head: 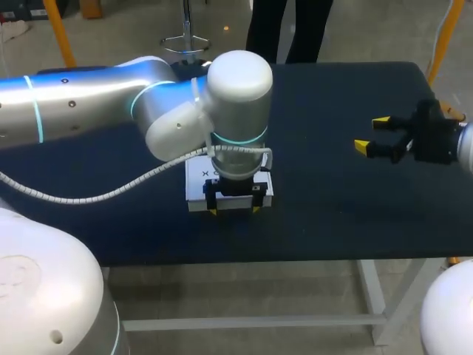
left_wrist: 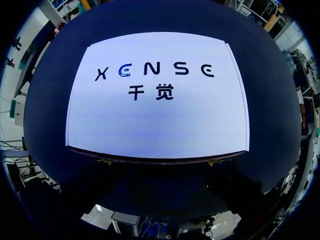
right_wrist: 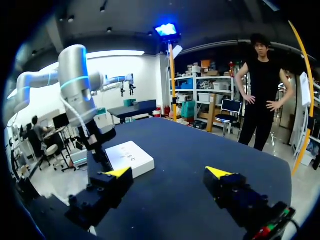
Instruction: Assemble the packaging by folding the flat box into shape, placing the metal phone stand inside, and closing the box properly
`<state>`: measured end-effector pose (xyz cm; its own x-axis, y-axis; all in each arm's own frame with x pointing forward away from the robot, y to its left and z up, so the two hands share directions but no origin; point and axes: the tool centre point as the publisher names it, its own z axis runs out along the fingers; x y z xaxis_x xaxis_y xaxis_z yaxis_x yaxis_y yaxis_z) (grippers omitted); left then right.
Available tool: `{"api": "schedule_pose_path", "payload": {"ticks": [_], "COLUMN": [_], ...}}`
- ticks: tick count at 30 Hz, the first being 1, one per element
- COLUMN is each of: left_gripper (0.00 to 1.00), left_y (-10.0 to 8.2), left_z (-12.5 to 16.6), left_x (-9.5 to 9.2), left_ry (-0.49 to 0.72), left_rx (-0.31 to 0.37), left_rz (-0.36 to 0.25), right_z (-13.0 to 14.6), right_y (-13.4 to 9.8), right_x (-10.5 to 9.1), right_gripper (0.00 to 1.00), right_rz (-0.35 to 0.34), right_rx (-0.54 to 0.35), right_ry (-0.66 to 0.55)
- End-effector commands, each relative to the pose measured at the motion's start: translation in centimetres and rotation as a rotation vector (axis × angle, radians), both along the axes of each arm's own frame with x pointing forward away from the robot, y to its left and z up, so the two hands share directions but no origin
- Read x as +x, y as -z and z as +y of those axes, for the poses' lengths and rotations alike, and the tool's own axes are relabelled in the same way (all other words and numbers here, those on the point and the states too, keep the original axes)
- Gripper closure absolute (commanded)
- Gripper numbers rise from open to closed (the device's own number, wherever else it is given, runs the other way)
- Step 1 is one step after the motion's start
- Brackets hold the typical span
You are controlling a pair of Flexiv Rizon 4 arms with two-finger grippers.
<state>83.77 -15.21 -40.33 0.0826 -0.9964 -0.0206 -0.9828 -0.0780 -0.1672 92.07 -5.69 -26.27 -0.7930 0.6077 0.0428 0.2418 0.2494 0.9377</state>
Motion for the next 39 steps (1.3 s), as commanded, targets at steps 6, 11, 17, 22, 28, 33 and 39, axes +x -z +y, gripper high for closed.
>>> {"api": "schedule_pose_path", "payload": {"ticks": [6, 11, 17, 22, 28, 33, 39], "left_gripper": [0.0, 0.0, 0.0, 0.0, 0.0, 0.0, 0.0], "left_y": [0.2, 0.2, 0.1, -0.2, -0.1, 0.1, 0.1], "left_z": [-0.5, -0.1, 0.6, 0.9, 1.3, 1.6, 2.1], "left_x": [2.9, 4.4, 6.8, 9.0, 12.4, 15.2, 18.5], "left_ry": [-0.017, -0.023, -0.026, -0.02, -0.005, 0.001, 0.001], "left_rx": [0.013, 0.004, -0.006, -0.012, -0.007, -0.011, -0.018], "left_rz": [-0.001, -0.001, 0.005, 0.009, 0.03, 0.04, 0.047], "right_z": [-0.1, -0.1, -0.1, -0.1, -0.1, -0.1, -0.1], "right_y": [0.1, 0.1, 0.1, 0.1, 0.1, 0.1, 0.1], "right_x": [-0.1, -0.1, -0.1, -0.1, -0.1, -0.1, -0.1], "right_gripper": [0.0, 0.0, 0.0, 0.0, 0.0, 0.0, 0.0], "right_rz": [-0.004, -0.004, -0.004, -0.004, -0.004, -0.004, -0.004], "right_rx": [0.004, 0.004, 0.004, 0.004, 0.004, 0.004, 0.004], "right_ry": [-0.002, -0.002, -0.002, -0.002, -0.002, -0.002, -0.002]}}
